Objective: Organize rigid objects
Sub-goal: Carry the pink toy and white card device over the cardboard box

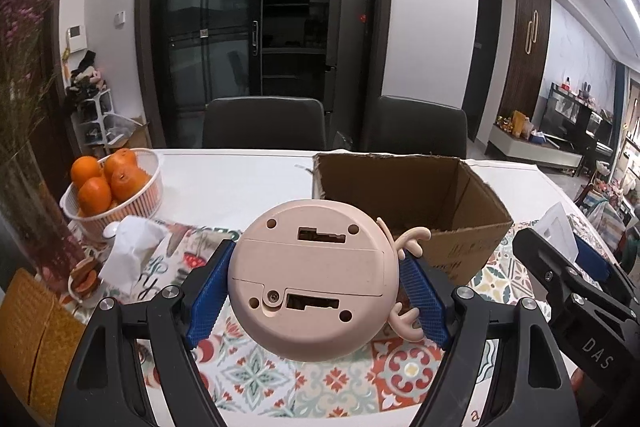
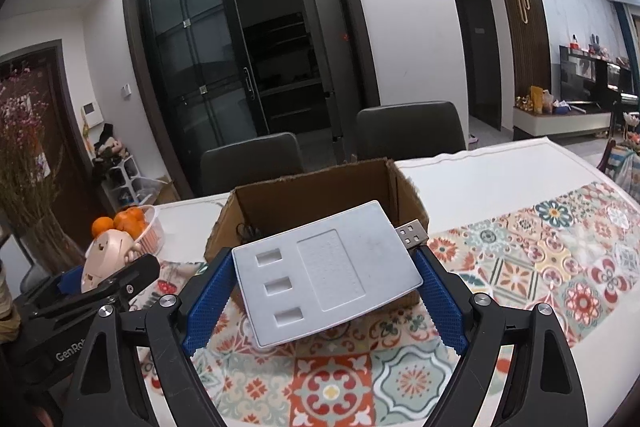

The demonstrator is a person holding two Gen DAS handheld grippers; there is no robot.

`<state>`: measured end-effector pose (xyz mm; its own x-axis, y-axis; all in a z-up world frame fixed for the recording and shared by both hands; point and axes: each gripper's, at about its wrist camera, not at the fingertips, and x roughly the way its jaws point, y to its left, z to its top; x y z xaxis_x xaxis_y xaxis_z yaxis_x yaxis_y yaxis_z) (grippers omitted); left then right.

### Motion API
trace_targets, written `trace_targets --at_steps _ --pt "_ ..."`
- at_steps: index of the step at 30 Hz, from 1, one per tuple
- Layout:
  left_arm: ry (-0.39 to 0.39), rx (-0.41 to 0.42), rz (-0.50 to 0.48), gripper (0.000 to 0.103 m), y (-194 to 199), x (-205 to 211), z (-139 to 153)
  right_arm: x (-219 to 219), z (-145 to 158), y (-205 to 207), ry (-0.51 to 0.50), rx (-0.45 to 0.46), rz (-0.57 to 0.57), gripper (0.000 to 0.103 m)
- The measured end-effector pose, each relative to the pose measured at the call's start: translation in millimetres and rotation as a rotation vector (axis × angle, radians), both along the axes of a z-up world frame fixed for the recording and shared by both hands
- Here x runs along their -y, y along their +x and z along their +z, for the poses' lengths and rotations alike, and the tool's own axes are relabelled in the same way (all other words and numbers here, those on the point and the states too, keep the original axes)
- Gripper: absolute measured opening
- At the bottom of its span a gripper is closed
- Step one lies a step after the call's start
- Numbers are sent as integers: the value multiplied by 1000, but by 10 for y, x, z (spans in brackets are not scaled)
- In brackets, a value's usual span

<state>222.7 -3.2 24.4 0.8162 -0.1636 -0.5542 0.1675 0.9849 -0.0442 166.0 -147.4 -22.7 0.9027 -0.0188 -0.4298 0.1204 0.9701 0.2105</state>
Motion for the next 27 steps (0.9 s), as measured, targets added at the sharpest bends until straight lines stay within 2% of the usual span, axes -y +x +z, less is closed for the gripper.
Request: trace_targets --at_steps 15,21,27 --pt "24 -69 -88 80 555 314 133 213 203 506 -12 -43 59 88" --pt "73 -91 -97 80 768 391 111 311 163 783 3 -100 97 88" --pt "81 -139 -102 80 1007 485 26 390 88 1004 -4 -158 113 88"
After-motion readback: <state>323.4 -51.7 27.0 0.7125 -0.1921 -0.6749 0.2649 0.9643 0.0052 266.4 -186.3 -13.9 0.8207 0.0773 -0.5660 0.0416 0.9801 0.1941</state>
